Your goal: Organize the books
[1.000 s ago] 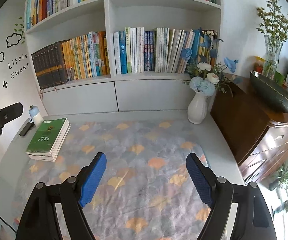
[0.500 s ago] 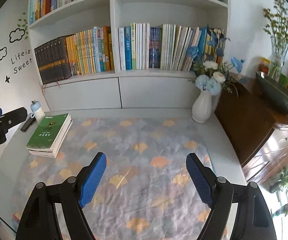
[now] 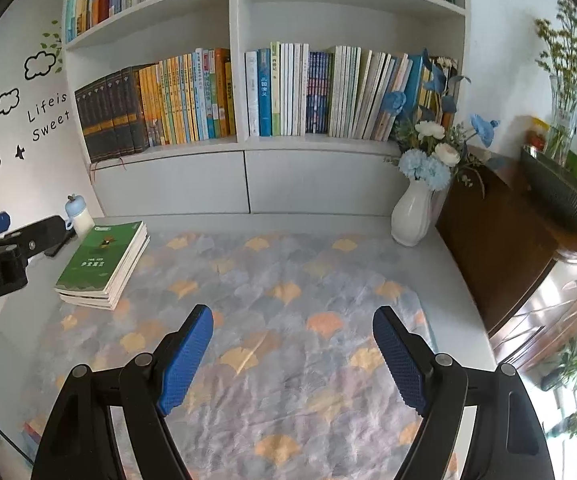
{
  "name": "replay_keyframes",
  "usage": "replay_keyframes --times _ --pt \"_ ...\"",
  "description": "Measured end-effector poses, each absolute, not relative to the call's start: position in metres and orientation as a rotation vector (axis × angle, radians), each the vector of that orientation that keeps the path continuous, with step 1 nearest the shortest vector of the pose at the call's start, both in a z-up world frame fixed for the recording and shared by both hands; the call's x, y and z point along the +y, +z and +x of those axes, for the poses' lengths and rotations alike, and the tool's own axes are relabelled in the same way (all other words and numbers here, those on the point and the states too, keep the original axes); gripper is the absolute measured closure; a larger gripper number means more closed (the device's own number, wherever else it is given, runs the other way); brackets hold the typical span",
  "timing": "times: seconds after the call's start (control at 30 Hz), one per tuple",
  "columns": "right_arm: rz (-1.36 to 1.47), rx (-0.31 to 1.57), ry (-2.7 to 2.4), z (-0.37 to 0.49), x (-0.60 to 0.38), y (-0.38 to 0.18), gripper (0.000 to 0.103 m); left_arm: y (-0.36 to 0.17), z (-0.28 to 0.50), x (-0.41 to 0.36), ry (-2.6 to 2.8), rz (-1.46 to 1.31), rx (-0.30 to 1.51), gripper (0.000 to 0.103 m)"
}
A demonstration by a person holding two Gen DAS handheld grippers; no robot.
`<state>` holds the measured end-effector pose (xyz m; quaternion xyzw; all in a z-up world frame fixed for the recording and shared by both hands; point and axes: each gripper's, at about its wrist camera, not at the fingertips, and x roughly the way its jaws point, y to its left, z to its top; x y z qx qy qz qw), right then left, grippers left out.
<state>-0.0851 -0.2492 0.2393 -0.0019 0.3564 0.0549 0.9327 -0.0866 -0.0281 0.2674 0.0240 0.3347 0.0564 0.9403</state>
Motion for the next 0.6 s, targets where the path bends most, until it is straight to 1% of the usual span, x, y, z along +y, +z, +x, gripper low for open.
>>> replay_keyframes --times 0.13,0.6 --pt "0.073 0.745 0.147 -0.081 -0.259 0.242 0.023 0.266 -0.085 -0.027 0.116 0.048 0.69 0.001" --pt "0.07 0.748 0.136 -0.081 -0.262 0.24 0.023 0.258 -0.083 -0.028 0.093 0.039 0.717 0.001"
